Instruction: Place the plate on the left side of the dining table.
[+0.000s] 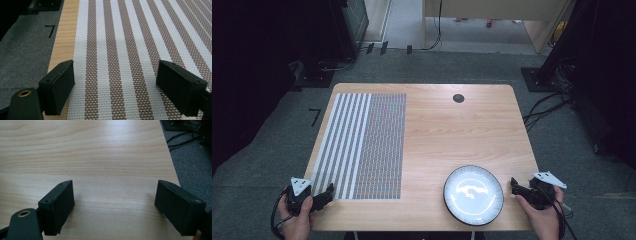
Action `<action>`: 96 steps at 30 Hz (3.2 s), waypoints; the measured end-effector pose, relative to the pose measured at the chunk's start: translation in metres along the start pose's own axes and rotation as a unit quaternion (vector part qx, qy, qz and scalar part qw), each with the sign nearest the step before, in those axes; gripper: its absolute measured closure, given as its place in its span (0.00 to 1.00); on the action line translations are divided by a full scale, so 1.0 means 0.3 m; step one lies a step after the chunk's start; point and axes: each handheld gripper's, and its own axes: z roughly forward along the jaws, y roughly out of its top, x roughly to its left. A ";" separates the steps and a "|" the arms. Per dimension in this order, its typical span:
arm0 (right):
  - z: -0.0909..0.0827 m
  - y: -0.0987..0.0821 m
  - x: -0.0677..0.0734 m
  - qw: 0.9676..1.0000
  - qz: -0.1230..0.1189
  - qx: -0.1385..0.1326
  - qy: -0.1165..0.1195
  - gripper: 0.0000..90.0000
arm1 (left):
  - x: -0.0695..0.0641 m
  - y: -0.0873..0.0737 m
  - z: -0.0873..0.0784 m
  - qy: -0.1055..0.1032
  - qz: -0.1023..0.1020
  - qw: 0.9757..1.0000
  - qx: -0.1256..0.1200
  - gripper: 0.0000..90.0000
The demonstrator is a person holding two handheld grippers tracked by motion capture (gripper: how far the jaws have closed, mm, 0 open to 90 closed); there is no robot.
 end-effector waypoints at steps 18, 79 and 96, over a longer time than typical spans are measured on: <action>-0.027 0.001 -0.021 1.000 0.029 -0.001 -0.010 0.22 | -0.008 0.006 -0.012 0.002 -0.009 1.000 -0.009 0.17; -0.160 0.028 0.157 0.998 0.005 -0.059 0.033 0.28 | -0.172 0.024 -0.040 -0.061 0.025 0.998 -0.019 0.17; -0.164 0.027 0.178 0.997 0.004 -0.058 0.042 0.31 | -0.240 0.032 -0.043 -0.091 0.028 0.995 -0.025 0.17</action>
